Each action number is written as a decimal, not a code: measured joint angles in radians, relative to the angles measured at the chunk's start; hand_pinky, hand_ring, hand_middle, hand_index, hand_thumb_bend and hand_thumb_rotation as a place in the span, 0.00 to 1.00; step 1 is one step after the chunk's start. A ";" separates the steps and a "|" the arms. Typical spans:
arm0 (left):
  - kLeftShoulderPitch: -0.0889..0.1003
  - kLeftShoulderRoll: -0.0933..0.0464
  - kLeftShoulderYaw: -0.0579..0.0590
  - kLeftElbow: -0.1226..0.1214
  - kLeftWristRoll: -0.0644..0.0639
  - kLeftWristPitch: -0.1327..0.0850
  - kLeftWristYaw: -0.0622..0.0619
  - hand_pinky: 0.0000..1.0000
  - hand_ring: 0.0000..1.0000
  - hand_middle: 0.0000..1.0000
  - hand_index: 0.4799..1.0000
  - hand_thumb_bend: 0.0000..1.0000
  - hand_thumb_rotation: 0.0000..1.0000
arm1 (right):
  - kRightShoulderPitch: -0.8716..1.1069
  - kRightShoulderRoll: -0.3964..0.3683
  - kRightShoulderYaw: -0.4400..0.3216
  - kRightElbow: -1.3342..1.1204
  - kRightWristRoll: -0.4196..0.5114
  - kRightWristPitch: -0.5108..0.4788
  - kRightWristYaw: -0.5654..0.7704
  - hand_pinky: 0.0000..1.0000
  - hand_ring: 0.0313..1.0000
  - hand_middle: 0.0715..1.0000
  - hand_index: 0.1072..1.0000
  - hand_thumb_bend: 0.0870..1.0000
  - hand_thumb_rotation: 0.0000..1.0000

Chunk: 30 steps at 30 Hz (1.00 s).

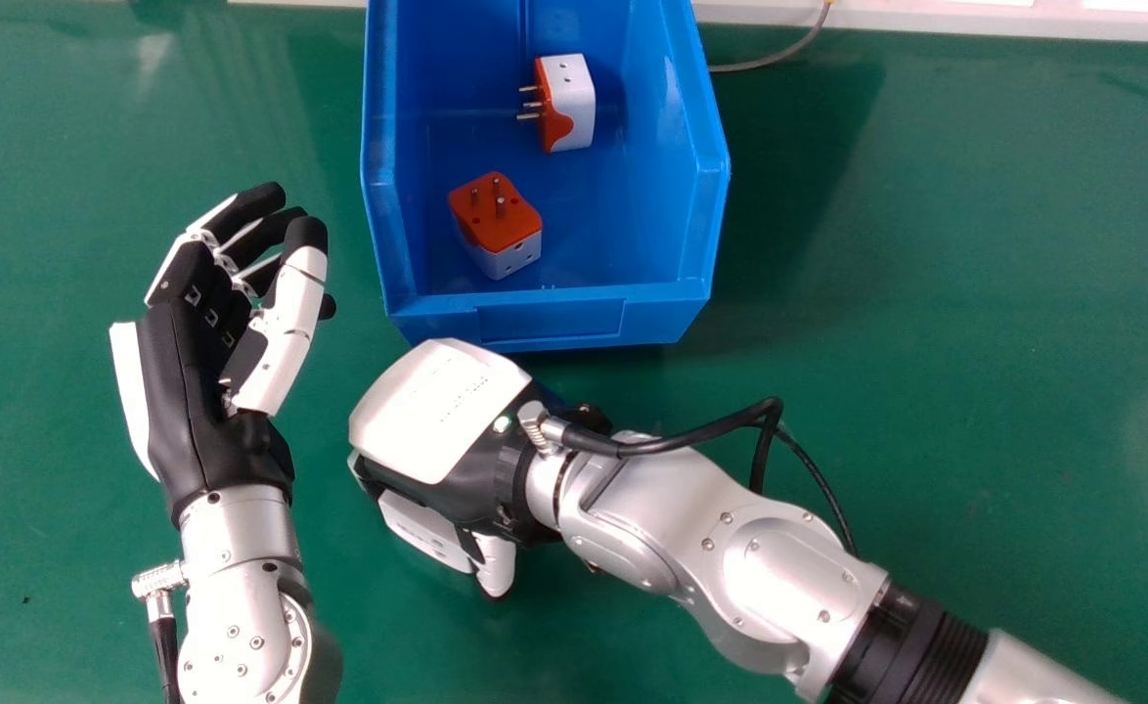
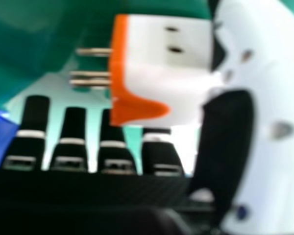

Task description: Pick all objects and put in blue box

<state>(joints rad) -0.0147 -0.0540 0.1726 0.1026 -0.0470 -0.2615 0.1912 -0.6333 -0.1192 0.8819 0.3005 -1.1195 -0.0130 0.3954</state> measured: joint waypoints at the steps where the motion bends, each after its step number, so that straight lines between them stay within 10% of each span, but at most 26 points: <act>1: 0.000 0.001 0.000 0.000 0.000 -0.002 0.000 0.50 0.63 0.68 0.37 0.55 0.33 | -0.001 -0.002 0.001 0.001 -0.001 -0.001 -0.001 0.70 0.83 0.83 0.52 0.53 0.10; 30: 0.000 -0.003 -0.002 -0.001 -0.002 0.002 0.000 0.51 0.63 0.69 0.38 0.57 0.35 | 0.084 -0.034 -0.055 -0.003 0.066 -0.067 -0.193 0.31 0.38 0.45 0.46 0.48 0.02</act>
<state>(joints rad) -0.0149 -0.0572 0.1705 0.1018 -0.0493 -0.2593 0.1914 -0.5492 -0.1530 0.8266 0.2977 -1.0537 -0.0795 0.2022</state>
